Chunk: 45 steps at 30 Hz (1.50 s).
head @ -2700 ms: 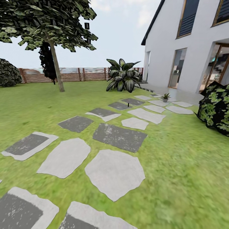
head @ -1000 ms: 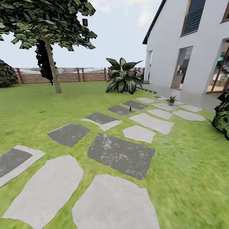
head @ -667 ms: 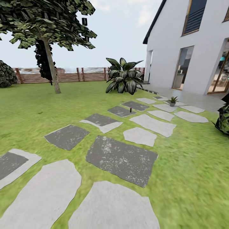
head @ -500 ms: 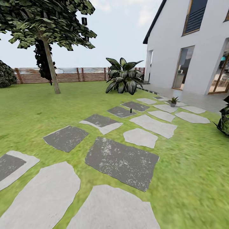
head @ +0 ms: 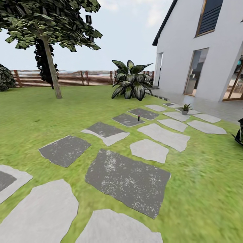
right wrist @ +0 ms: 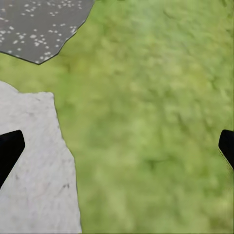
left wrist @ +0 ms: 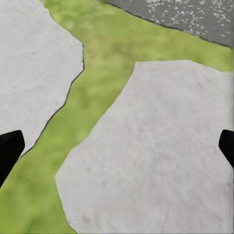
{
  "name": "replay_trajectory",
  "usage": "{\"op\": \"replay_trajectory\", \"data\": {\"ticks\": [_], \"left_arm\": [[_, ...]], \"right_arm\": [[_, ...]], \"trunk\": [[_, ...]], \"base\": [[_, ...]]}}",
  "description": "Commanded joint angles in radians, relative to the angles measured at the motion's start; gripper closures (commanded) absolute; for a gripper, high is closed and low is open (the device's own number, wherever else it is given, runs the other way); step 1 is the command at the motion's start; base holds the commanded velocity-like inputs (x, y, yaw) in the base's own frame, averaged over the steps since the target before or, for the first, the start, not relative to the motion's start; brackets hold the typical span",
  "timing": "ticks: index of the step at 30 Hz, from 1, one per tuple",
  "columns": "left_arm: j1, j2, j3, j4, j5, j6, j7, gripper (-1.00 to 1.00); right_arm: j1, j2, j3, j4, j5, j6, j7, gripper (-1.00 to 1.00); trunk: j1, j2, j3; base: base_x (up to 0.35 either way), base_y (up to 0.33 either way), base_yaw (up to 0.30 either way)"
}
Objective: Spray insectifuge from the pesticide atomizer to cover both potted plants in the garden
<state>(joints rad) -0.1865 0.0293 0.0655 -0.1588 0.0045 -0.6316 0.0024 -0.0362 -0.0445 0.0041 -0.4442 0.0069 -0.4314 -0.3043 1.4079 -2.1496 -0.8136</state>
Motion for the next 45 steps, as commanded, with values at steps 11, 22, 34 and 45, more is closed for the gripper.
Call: {"op": "replay_trajectory", "data": {"ticks": [11, 22, 34, 45], "left_arm": [[-0.001, 0.001, 0.003, 0.001, 0.001, -0.002, -0.001, -1.00], [-0.001, 0.001, 0.003, 0.001, 0.001, -0.003, -0.001, -1.00], [-0.001, 0.001, 0.003, 0.001, 0.001, -0.003, -0.001, -1.00], [-0.001, 0.001, 0.003, 0.001, 0.000, -0.003, -0.001, -1.00]], "right_arm": [[-0.001, 0.000, 0.001, 0.000, 0.001, -0.003, -0.002, -1.00], [-0.001, 0.000, 0.001, 0.001, 0.001, -0.003, -0.002, -1.00], [-0.001, 0.000, 0.001, 0.000, 0.001, -0.003, -0.002, -1.00], [-0.001, 0.000, 0.001, 0.000, 0.001, -0.003, -0.002, -1.00]], "trunk": [[0.000, 0.000, -0.001], [0.000, 0.000, -0.001], [0.000, 0.000, -0.001], [0.000, 0.000, -0.001]], "base": [[0.330, -0.167, 0.000], [0.330, -0.160, 0.000], [0.330, -0.142, 0.000], [0.330, -0.138, 0.000]]}}
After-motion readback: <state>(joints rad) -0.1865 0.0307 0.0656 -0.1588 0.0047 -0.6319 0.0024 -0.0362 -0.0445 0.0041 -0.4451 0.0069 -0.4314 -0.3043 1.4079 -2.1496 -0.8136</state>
